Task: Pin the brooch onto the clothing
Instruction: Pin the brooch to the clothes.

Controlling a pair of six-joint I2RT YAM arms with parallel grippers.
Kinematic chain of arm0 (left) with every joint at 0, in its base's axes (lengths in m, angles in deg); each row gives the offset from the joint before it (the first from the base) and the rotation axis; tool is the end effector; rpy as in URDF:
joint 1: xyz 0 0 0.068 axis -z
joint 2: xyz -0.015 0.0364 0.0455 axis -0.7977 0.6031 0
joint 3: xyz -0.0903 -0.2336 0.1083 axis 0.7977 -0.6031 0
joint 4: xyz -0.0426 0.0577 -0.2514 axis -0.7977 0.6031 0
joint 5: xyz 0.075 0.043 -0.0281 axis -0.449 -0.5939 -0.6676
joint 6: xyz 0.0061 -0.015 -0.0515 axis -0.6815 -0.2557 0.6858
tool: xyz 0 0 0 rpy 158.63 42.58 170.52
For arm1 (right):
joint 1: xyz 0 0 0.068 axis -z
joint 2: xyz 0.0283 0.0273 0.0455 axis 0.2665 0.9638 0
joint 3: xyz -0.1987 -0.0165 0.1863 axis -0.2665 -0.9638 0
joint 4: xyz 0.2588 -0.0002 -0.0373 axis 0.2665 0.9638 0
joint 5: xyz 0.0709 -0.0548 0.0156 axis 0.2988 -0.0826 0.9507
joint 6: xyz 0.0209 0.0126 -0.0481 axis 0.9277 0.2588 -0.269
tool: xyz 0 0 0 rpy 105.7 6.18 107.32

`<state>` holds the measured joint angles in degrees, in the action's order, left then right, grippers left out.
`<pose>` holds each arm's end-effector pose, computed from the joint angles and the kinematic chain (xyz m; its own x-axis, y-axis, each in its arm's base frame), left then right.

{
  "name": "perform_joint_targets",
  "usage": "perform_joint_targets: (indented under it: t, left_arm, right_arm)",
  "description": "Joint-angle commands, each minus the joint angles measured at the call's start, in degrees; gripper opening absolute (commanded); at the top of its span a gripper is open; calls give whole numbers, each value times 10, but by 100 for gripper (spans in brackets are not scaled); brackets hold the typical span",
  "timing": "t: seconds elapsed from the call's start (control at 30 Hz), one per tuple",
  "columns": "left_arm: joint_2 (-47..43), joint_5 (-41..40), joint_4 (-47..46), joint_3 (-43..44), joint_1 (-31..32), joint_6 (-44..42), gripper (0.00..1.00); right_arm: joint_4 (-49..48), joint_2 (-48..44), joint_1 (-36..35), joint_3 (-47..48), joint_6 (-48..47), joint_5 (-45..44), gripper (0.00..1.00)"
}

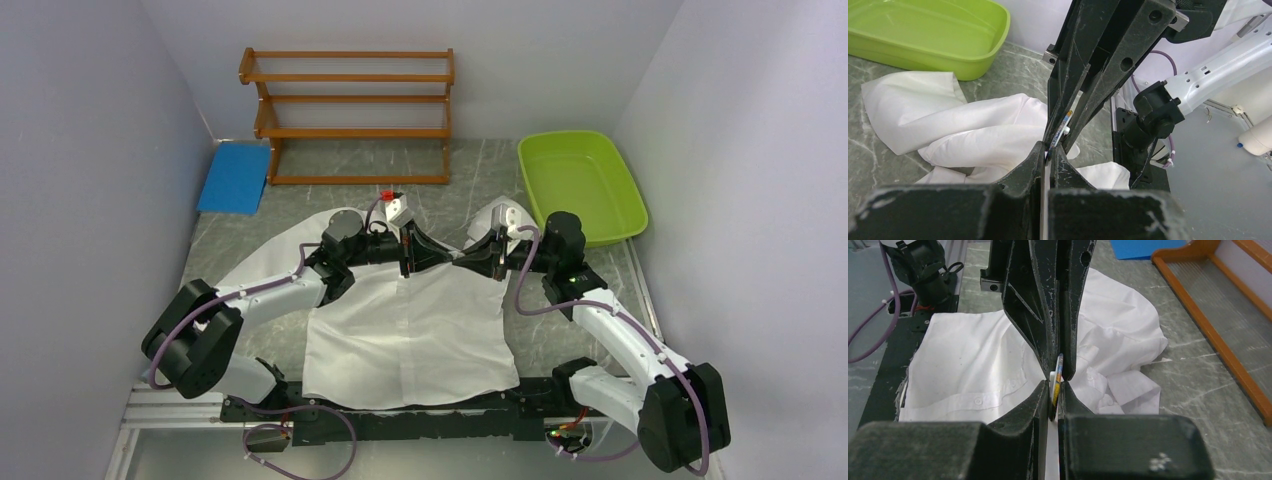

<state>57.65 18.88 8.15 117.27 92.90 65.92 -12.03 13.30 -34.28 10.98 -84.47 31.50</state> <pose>0.2223 -0.2176 0.2711 -0.3095 -0.0862 -0.9470 0.9403 0.1208 -0.3183 0.1969 0.1000 0.2773 0.0357 -0.0767 -0.9964 -0.9853 0.1640 -0.0479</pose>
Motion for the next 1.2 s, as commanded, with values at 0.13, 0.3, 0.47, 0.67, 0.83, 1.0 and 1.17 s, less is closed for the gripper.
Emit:
perform_joint_targets:
  t: [0.13, 0.3, 0.47, 0.67, 0.83, 1.0, 1.17]
  left_arm:
    - [-11, -24, -6, -19, -17, 27, 3]
    - [-16, -23, -13, -26, -20, 29, 3]
    - [-19, -14, -11, -23, -20, 23, 3]
    - [-18, 13, -24, -17, -20, 22, 3]
    - [-15, 32, -28, -13, -20, 20, 3]
    - [-14, 38, -29, -9, -20, 19, 3]
    - [-10, 41, -36, -9, -20, 26, 3]
  right_arm:
    - [-45, -27, 4, 13, -48, 49, 5]
    - [-41, -27, 4, 13, -51, 49, 11]
    - [-25, -27, 3, 14, -65, 47, 28]
    - [6, -24, 4, 20, -90, 47, 43]
    - [15, -22, 4, 23, -96, 41, 50]
    - [1, -8, 3, 30, -79, 36, 49]
    - [-7, 14, 0, 43, -67, 32, 34]
